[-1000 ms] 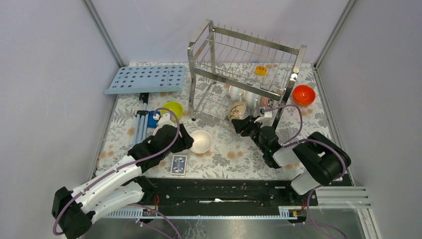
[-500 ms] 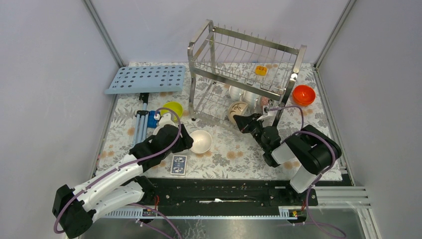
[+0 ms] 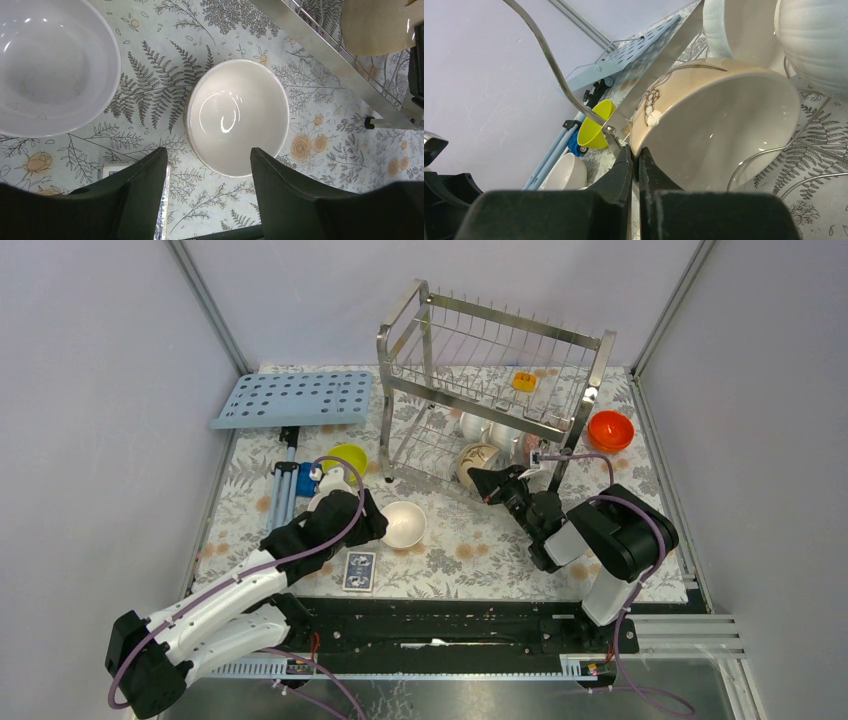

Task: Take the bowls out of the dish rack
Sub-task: Pick up the bowl from the dish rack.

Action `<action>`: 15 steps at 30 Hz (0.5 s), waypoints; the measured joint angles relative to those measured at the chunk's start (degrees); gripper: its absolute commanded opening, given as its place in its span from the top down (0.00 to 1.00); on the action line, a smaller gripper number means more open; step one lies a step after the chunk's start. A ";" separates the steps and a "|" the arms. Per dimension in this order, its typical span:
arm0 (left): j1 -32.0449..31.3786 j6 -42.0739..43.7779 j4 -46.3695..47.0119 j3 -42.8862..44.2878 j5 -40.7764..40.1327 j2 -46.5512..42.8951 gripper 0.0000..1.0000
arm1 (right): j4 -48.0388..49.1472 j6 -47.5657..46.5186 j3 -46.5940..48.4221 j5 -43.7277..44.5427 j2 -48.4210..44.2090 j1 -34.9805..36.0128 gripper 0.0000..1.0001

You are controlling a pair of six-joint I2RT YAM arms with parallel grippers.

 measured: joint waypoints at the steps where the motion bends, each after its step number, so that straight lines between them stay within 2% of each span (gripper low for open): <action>1: 0.00 0.00 0.02 0.00 -0.07 0.00 0.34 | -0.07 0.17 0.07 -0.22 0.00 -0.09 1.00; 15: 0.00 0.22 -0.09 0.00 -0.90 -0.04 0.34 | -1.77 5.25 1.97 -0.48 -0.66 -0.20 1.00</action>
